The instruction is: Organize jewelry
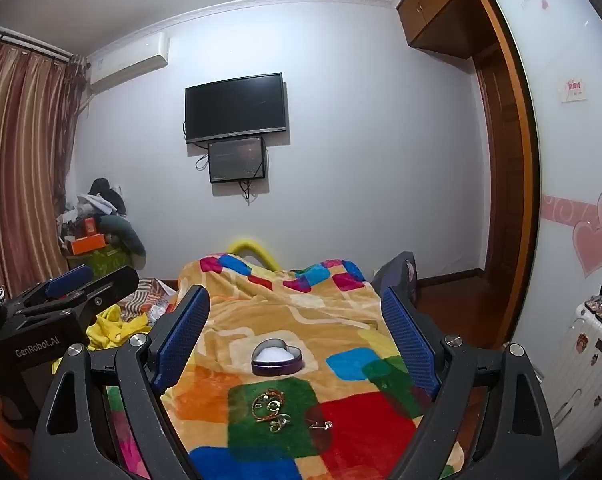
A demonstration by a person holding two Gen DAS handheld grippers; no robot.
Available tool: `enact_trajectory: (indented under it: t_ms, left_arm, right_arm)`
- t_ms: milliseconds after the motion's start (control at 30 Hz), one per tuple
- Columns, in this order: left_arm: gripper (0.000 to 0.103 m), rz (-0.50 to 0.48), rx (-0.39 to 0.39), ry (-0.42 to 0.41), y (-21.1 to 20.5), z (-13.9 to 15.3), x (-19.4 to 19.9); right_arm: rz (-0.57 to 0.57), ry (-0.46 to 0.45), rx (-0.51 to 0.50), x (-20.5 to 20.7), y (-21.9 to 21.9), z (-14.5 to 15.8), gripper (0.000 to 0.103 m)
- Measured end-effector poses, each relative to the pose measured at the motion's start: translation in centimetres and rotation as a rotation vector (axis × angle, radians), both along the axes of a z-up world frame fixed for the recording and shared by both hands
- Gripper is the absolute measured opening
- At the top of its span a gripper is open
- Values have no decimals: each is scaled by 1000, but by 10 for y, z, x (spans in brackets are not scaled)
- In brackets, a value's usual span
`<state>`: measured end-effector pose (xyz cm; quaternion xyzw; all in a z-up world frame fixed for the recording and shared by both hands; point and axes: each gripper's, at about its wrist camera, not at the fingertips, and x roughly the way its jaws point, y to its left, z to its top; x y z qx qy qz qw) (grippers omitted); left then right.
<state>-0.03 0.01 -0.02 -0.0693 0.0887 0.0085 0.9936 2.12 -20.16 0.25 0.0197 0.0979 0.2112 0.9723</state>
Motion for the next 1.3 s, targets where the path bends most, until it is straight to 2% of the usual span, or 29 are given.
enact_trajectory:
  t_ms: [1300]
  left_arm:
    - [103, -8, 31, 41, -6, -7, 4]
  right_arm:
    - [7, 32, -4, 4, 4, -10, 86]
